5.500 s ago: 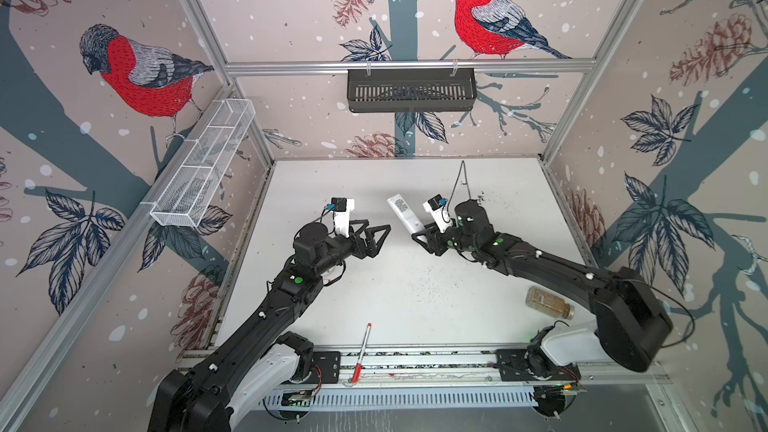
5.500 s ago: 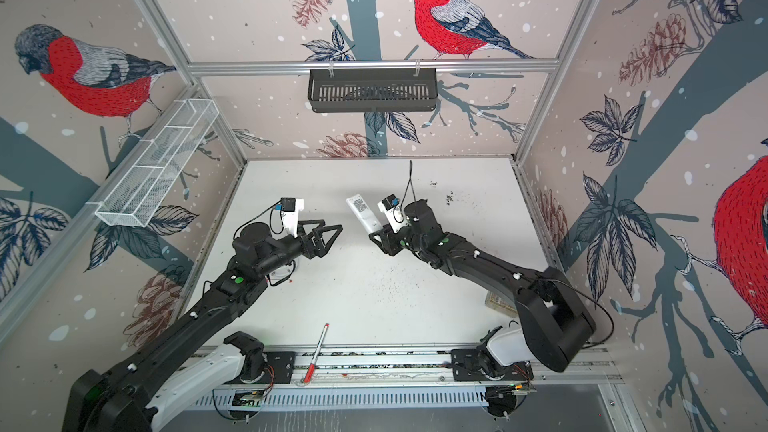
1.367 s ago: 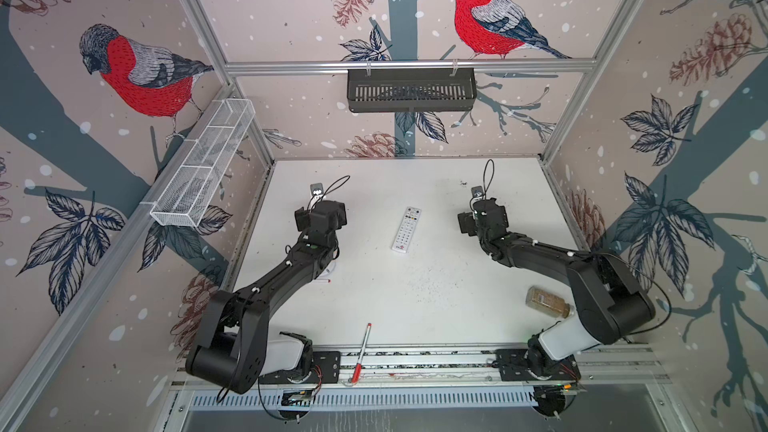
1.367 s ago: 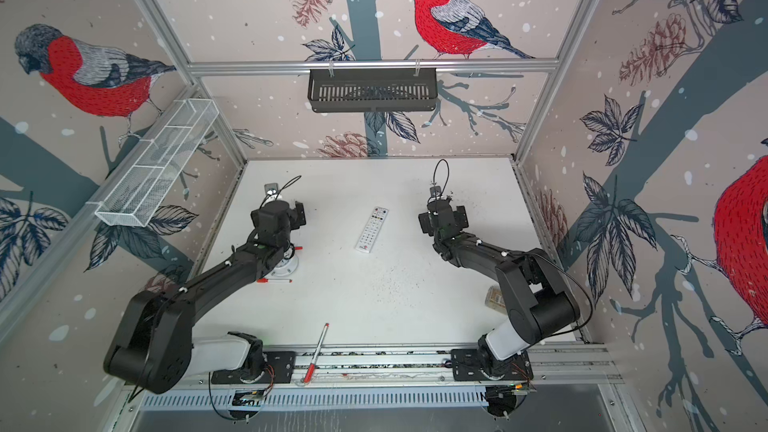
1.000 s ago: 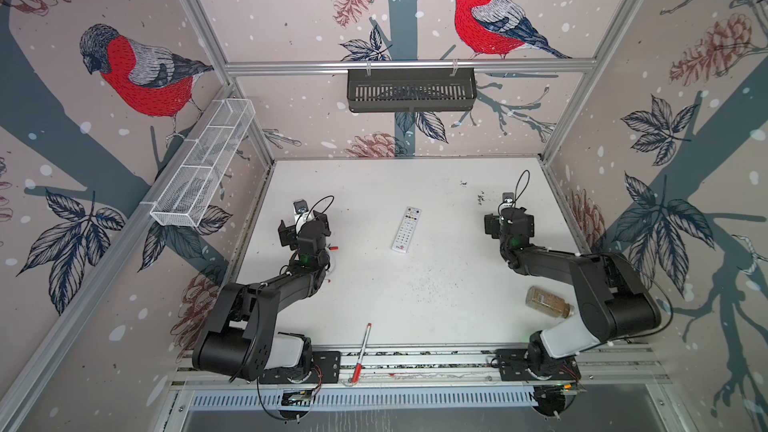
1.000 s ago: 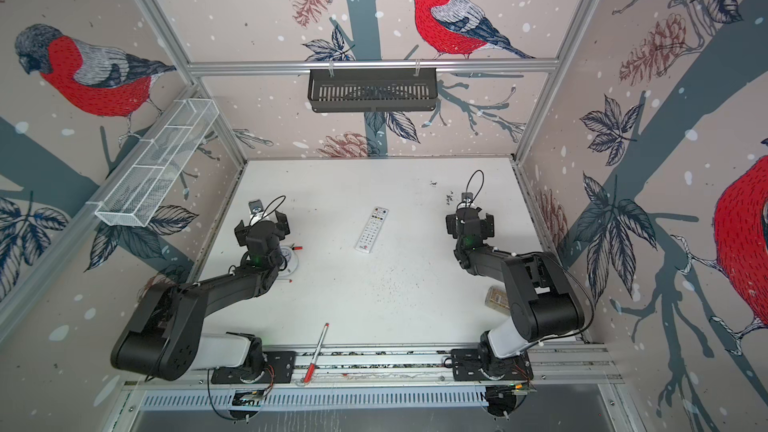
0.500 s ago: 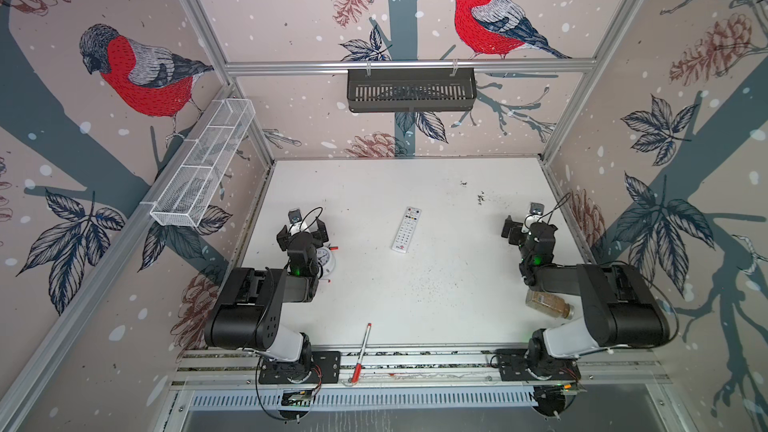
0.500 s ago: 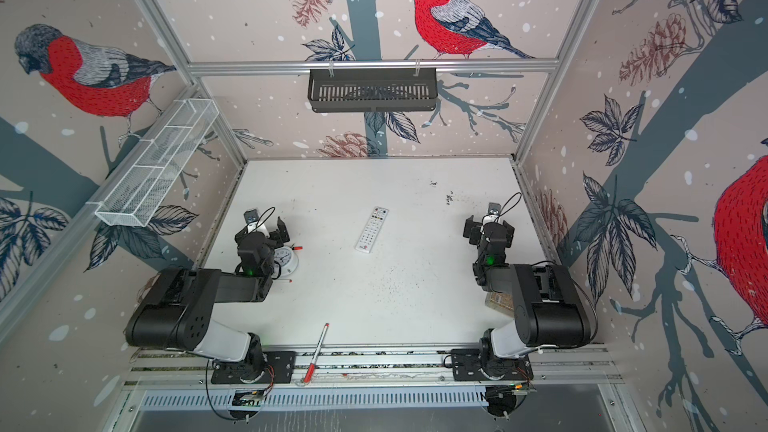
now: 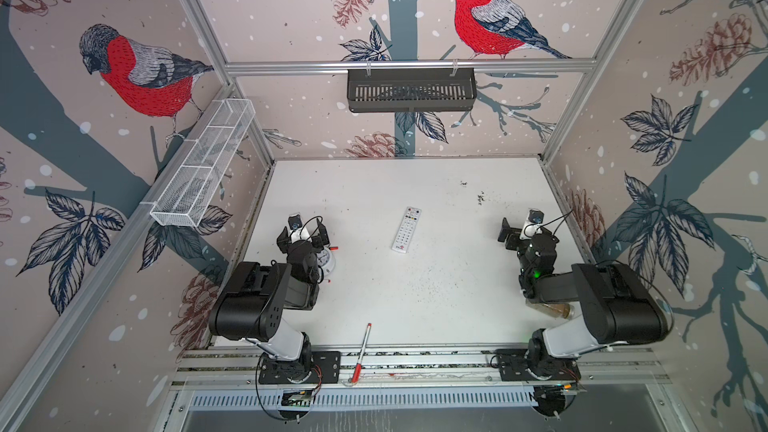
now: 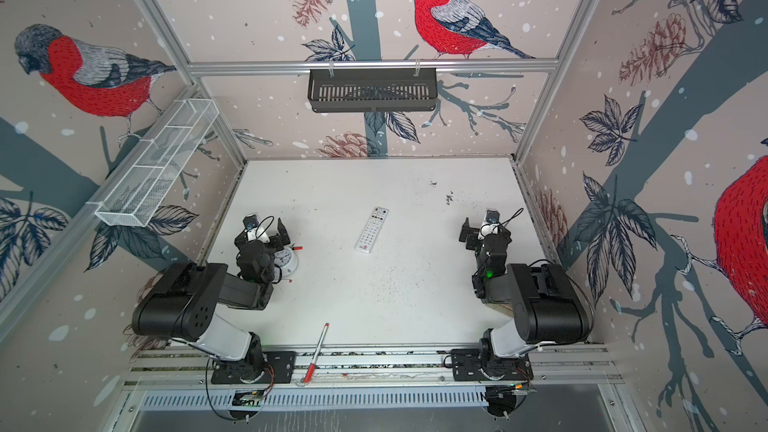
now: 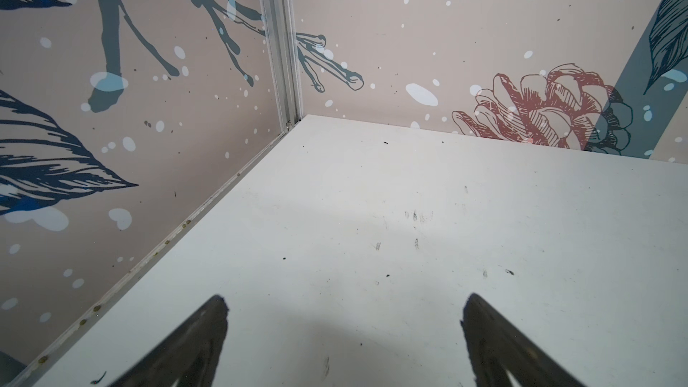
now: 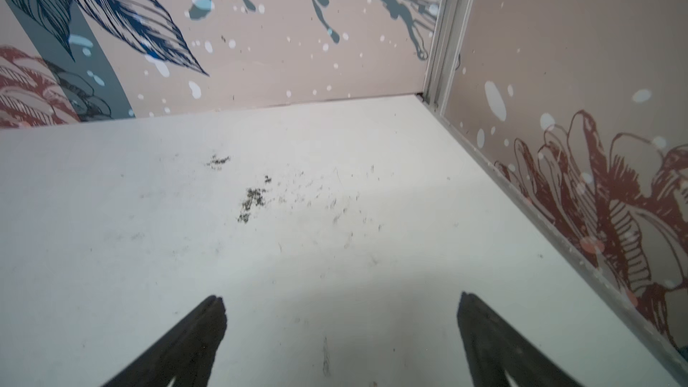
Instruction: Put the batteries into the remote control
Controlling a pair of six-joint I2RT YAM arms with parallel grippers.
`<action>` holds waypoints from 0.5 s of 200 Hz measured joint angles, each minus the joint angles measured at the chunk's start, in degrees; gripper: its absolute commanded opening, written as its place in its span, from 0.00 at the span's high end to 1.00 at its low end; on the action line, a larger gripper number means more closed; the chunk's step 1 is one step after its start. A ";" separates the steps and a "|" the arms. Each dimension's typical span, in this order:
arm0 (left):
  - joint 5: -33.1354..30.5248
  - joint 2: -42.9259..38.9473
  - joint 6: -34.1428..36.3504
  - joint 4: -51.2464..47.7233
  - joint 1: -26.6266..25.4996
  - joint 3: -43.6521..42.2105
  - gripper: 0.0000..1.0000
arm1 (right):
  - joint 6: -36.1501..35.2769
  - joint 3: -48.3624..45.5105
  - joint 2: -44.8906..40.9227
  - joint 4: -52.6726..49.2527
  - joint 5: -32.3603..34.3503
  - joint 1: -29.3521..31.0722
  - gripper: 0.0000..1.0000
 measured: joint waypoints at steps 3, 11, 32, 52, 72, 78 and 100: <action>-0.07 0.00 0.02 0.04 0.00 0.00 0.03 | 0.02 -0.07 0.07 0.13 0.00 -0.07 0.00; -0.20 0.02 0.15 0.24 -0.11 0.00 0.02 | 0.00 -0.07 0.00 -0.17 0.00 -0.04 0.01; -0.42 0.09 0.22 0.55 -0.20 0.02 0.03 | 0.00 0.42 -0.59 -0.55 0.00 0.07 0.01; -0.44 0.09 0.33 0.57 -0.20 0.02 0.02 | 0.00 0.48 -0.72 -0.55 0.07 0.28 0.00; -0.44 0.09 0.72 0.57 -0.20 0.02 0.02 | 0.00 0.50 -0.72 -0.55 0.22 0.37 0.00; -0.44 0.09 0.79 0.57 -0.20 0.02 0.02 | 0.00 0.50 -0.72 -0.55 0.24 0.37 0.01; -0.44 0.09 0.79 0.57 -0.20 0.02 0.02 | 0.00 0.61 -0.70 -0.66 0.24 0.37 0.01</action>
